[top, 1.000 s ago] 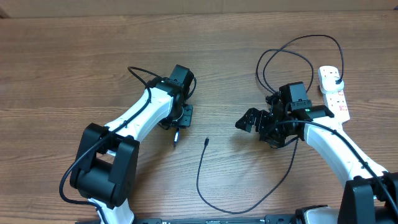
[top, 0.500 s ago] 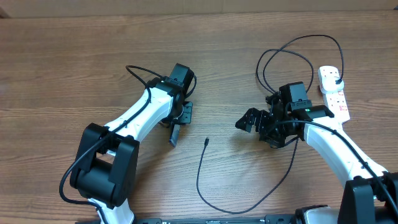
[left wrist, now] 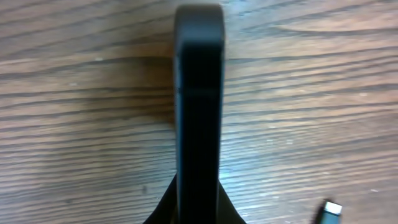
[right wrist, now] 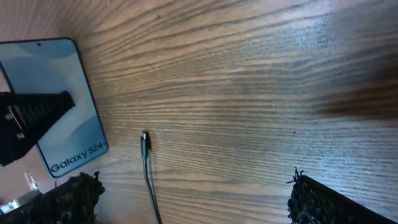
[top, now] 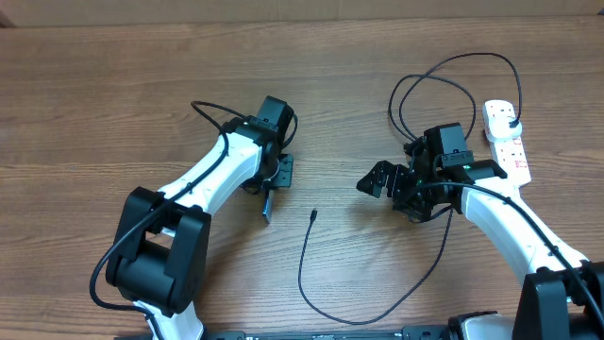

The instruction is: Plug charger to phone and switch on socket

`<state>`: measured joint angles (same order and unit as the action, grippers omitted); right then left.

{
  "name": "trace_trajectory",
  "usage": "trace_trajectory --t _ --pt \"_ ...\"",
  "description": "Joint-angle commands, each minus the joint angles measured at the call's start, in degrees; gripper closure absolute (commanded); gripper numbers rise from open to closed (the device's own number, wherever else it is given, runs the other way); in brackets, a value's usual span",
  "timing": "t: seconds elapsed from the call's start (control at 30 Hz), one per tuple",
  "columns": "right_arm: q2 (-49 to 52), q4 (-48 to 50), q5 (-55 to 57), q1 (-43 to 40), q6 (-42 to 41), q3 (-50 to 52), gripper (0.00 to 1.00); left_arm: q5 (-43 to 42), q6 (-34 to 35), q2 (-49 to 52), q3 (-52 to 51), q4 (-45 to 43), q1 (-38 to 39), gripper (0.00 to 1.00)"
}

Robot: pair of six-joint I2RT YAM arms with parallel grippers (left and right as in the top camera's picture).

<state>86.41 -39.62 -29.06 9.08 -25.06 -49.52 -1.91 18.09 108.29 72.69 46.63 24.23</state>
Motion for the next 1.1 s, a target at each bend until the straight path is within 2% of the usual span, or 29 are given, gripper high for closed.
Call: trace_trajectory --t 0.0,0.1,0.2,0.37,0.47,0.6,0.7,0.77,0.97,1.07 --pt "-0.9 0.5 -0.6 0.0 -0.6 -0.3 0.00 -7.9 0.3 0.0 0.0 -0.2 -1.0 0.96" --pt "-0.9 0.3 -3.5 0.0 -0.6 -0.3 0.00 -14.0 0.3 0.0 0.5 -0.4 -2.6 0.96" --pt "-0.9 0.3 -5.4 0.0 -0.6 -0.3 0.03 -24.7 0.1 -0.1 1.3 -1.4 -5.7 0.96" --pt "-0.9 0.1 -5.6 0.0 -2.0 -0.3 0.18 -46.0 0.2 -0.1 1.5 -7.3 -12.8 0.96" --pt "-0.9 0.3 -5.6 0.7 -3.7 -0.3 0.29 -53.2 0.4 -0.1 1.5 -10.5 -16.3 0.96" --pt "-0.9 0.7 -5.6 4.7 -3.7 -0.3 0.44 -55.1 0.4 -0.1 1.5 -10.7 -19.7 0.96" --pt "-0.9 -0.5 -4.9 9.5 -5.4 -0.3 0.48 -55.3 0.3 -0.1 1.4 -11.0 -21.0 0.96" --pt "-0.9 -1.2 -2.2 13.4 -7.3 -0.3 0.48 -56.8 0.1 -0.1 1.4 -11.6 -21.3 0.96" --pt "-0.9 -0.9 8.5 23.5 -15.9 -0.3 0.35 -56.8 0.4 -0.1 1.4 -13.9 -22.3 0.96" --pt "-0.9 1.0 14.1 27.4 -19.4 -0.3 0.34 -56.6 0.2 -0.1 1.4 -13.2 -23.3 0.96"
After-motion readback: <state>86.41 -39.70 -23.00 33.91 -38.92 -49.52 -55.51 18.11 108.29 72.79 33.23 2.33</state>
